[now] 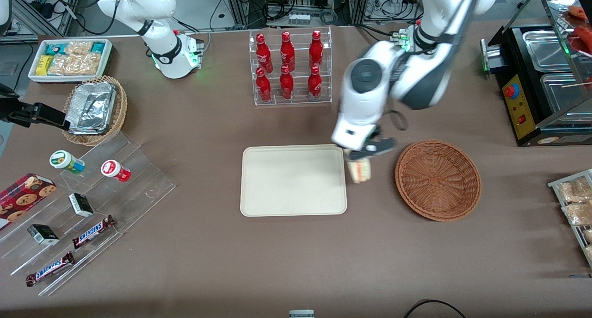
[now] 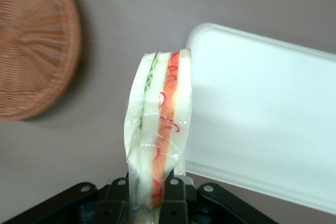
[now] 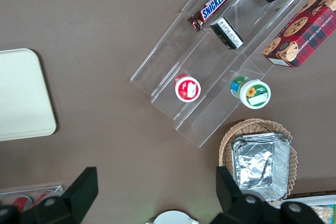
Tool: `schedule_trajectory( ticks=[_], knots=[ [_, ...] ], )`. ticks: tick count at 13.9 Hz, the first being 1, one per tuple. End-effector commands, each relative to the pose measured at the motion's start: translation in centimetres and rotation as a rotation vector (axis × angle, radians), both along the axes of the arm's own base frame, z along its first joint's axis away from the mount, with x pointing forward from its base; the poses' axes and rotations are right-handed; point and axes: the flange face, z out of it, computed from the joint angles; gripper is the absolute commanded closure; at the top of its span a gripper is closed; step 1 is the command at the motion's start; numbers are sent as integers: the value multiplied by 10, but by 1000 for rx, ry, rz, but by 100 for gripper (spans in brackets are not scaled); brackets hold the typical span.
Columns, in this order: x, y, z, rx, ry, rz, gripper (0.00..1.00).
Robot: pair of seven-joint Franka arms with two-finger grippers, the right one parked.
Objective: Place sandwich from basket to tray
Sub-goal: 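Carry the sandwich with the left gripper over the white tray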
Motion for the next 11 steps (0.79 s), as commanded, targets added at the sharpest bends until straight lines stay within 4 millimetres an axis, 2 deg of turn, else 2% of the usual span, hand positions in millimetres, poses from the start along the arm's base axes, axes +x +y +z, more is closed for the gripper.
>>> schedule_trajectory(
  ticks=[1,3,5,8,11],
  knots=[
    [3,-60,-32,23,8,-32,81],
    [-9,-95,-56,17,5,-82,81],
    [-18,-123,-77,-8,-19,-129,81],
    [-21,-143,-103,-72,-69,-164,81],
    [-25,-150,-127,-74,-88,-188,81]
  ],
)
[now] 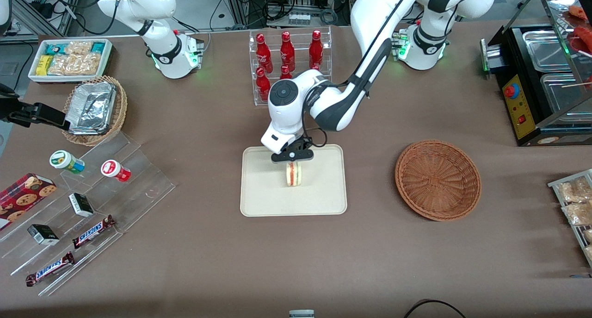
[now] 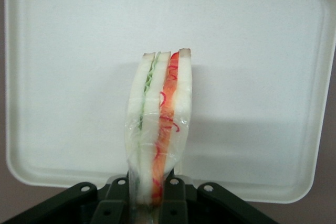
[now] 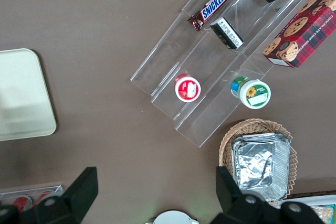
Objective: Place sandwich from basket to tray
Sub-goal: 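Lower the sandwich onto the tray center and open the left gripper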
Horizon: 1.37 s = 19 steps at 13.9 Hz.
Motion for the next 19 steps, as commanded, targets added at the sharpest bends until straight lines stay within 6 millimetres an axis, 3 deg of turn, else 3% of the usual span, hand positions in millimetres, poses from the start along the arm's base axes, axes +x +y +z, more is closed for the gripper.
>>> schedule_trajectory(
  ticks=[1,7,10,12,13,14,16,18,19],
  knots=[
    [3,-8,-11,16,-30,-26,81],
    [9,-15,-23,15,-32,-47,78],
    [10,-15,-25,26,-43,-58,71],
    [10,-14,-26,30,-45,-64,8],
    [11,-13,-24,28,-46,-60,0],
    [12,-13,-17,23,-52,-58,0],
    [16,-8,14,9,-61,-40,0],
    [16,5,61,39,-36,-4,0],
    [24,21,90,41,-24,31,0]
  ],
)
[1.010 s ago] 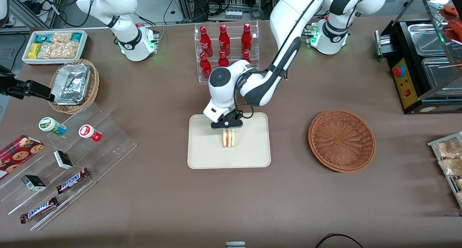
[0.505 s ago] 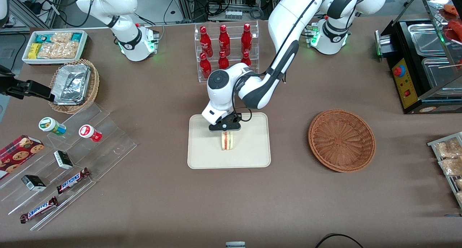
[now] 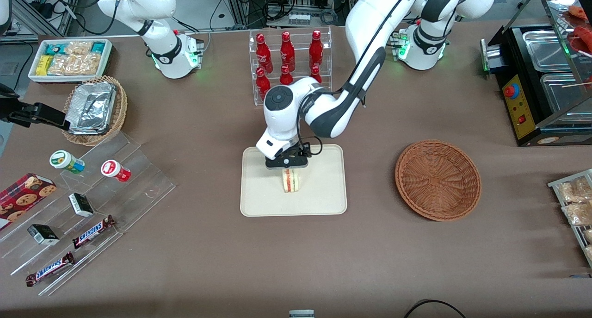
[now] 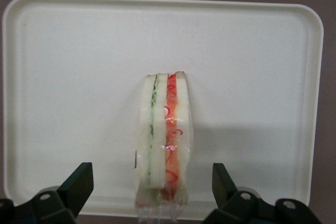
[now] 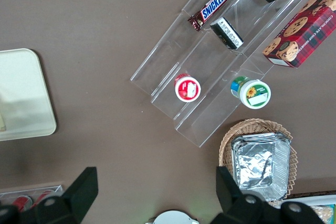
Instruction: Place sandwich from basket to tray
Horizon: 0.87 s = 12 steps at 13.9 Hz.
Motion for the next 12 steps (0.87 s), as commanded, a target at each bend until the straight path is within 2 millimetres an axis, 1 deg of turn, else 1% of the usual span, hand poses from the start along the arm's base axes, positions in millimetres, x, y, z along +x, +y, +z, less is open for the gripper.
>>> schedule_trajectory(
  ticks=[1,2,3,5,6,7,8,9,11,12],
  knots=[
    [7,35,82,16,22,67,0],
    [14,55,108,31,34,87,0],
    [21,79,136,45,46,121,0],
    [15,111,184,64,59,136,0],
    [16,141,210,82,78,157,0],
    [11,165,236,97,95,136,0],
    [6,187,254,102,126,96,0],
    [11,215,270,97,141,94,0],
    [20,265,294,79,173,60,0],
    [26,295,303,80,191,37,0]
  ],
)
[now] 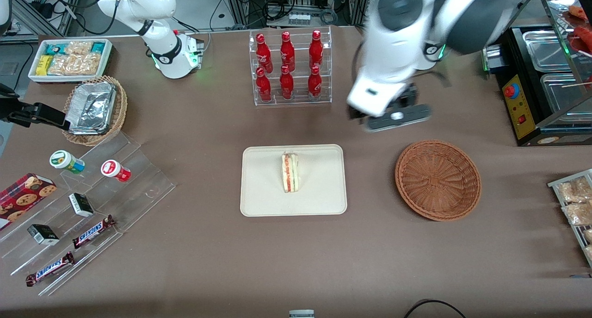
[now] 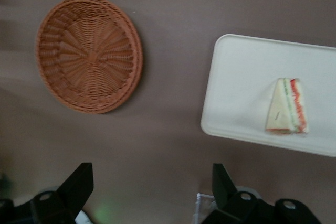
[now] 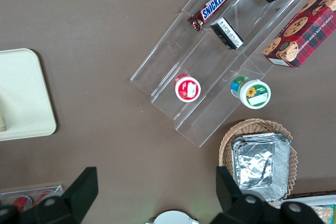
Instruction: Place sandwich from basket to tray
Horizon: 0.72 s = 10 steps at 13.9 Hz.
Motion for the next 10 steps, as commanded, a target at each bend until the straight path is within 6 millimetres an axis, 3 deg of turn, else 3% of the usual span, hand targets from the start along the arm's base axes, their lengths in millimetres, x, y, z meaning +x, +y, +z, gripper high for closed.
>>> schedule_trajectory(
  ticks=[1,4,6,8,10],
  knots=[
    [3,75,17,-28,63,-72,0],
    [9,183,34,-130,91,-150,0],
    [11,237,39,-155,112,-186,0],
    [10,274,44,-155,100,-169,0],
    [8,295,48,-157,94,-152,0]
  ],
)
